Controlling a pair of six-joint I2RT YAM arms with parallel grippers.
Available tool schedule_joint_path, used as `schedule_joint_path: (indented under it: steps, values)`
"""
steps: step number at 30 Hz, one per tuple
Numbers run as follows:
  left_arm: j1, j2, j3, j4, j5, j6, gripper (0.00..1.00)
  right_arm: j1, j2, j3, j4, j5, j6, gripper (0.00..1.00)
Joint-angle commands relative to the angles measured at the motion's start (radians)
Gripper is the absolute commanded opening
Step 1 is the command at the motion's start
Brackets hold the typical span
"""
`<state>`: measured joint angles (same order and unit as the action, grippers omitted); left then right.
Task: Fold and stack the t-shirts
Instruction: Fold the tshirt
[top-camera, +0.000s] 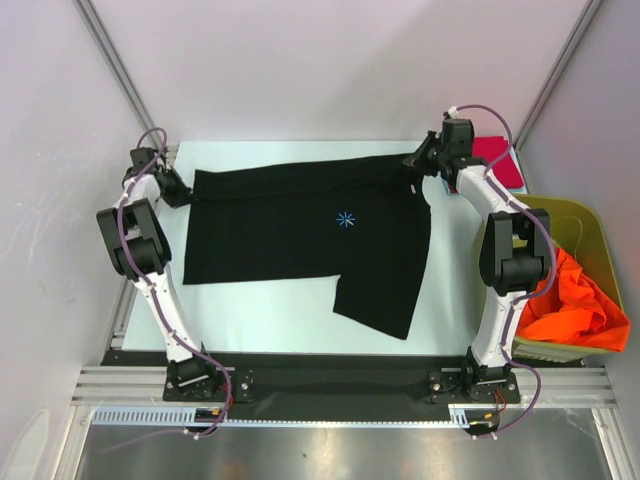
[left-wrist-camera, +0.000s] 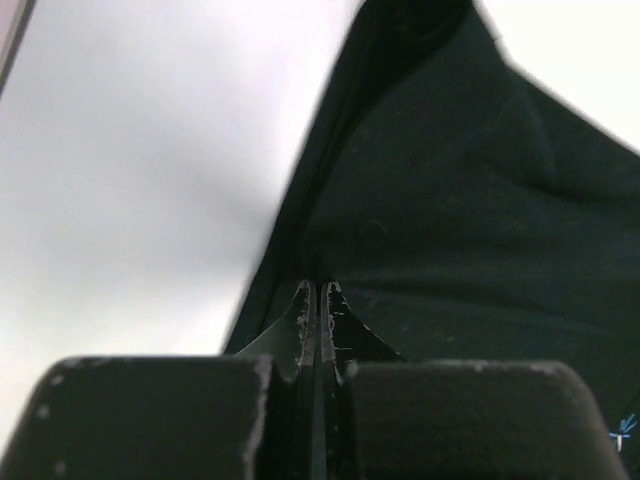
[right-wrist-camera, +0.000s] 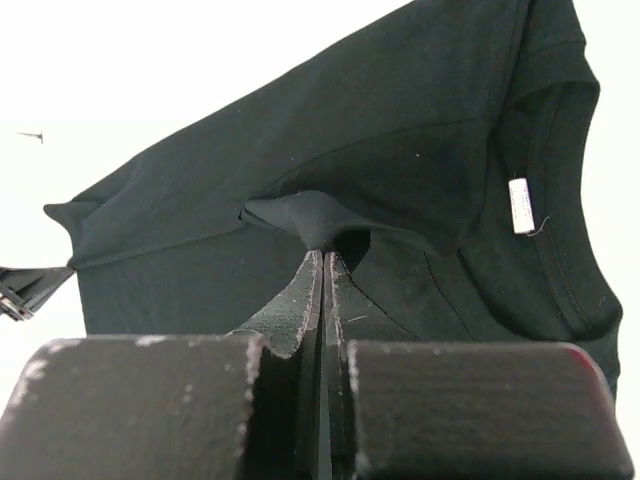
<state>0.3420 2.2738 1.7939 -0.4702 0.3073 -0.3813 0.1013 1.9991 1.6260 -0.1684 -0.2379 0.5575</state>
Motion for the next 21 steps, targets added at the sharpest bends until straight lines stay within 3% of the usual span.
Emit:
schedule_joint_path:
  steps: [1,7,21]
  values:
    - [0.022,-0.068,-0.034,-0.013,-0.034,0.033,0.00,0.001,-0.074,-0.006,0.003,-0.005,-0.015,0.00]
    - [0.031,-0.091,-0.097,0.010,-0.056,0.032,0.00,0.001,-0.098,-0.028,-0.011,0.009,-0.033,0.00]
    - [0.042,-0.115,-0.044,-0.015,-0.040,0.036,0.01,0.001,-0.125,0.020,-0.069,0.008,-0.034,0.00]
